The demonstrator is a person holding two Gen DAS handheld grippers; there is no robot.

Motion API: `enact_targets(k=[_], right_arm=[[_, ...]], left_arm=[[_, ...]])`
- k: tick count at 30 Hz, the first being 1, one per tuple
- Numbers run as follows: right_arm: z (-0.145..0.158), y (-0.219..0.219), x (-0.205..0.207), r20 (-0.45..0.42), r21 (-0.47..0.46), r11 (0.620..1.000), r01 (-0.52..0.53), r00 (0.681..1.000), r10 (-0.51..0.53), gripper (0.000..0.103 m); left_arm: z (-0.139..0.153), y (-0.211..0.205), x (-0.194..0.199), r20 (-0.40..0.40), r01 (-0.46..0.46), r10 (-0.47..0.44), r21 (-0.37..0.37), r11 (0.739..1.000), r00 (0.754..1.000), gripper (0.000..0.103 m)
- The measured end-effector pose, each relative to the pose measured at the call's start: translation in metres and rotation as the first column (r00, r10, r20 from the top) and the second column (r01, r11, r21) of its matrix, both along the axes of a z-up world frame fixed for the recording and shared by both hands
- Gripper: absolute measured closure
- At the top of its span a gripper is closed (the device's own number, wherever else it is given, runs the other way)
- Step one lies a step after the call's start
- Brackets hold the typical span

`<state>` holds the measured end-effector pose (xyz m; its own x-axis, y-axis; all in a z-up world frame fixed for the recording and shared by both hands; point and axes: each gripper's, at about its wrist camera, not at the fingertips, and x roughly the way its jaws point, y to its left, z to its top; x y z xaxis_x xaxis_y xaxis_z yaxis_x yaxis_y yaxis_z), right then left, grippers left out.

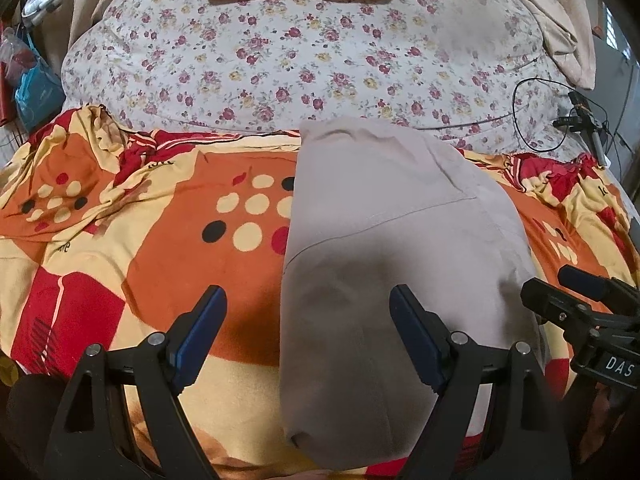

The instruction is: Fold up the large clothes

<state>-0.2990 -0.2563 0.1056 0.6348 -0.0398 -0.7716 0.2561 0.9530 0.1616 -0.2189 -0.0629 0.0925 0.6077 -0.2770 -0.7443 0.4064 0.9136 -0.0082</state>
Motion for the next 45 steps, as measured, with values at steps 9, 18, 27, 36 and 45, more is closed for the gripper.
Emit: enact_targets(k=[9, 18, 27, 36, 45], right_arm=[[-0.001, 0.005, 0.003, 0.000, -0.020, 1.000, -0.013, 1.000, 0.013, 0.021], [-0.002, 0.009, 0.006, -0.005, -0.036, 0.999, -0.024, 1.000, 0.023, 0.021], [-0.005, 0.010, 0.011, -0.016, -0.036, 0.999, -0.036, 0.999, 0.035, 0.020], [-0.006, 0.011, 0.012, -0.019, -0.034, 0.999, -0.036, 0.999, 0.035, 0.020], [-0.008, 0.012, 0.013, -0.018, -0.033, 0.999, -0.042, 0.999, 0.041, 0.020]], left_arm=[[-0.001, 0.001, 0.000, 0.015, -0.012, 0.012, 0.000, 1.000, 1.000, 0.019], [0.000, 0.001, 0.000, 0.021, -0.015, 0.015, 0.000, 1.000, 1.000, 0.019], [0.001, 0.003, 0.003, 0.020, -0.015, 0.015, 0.001, 1.000, 1.000, 0.019], [0.001, 0.002, 0.003, 0.019, -0.015, 0.015, 0.002, 1.000, 1.000, 0.019], [-0.001, 0.003, 0.006, 0.009, -0.021, 0.021, -0.003, 1.000, 1.000, 0.019]])
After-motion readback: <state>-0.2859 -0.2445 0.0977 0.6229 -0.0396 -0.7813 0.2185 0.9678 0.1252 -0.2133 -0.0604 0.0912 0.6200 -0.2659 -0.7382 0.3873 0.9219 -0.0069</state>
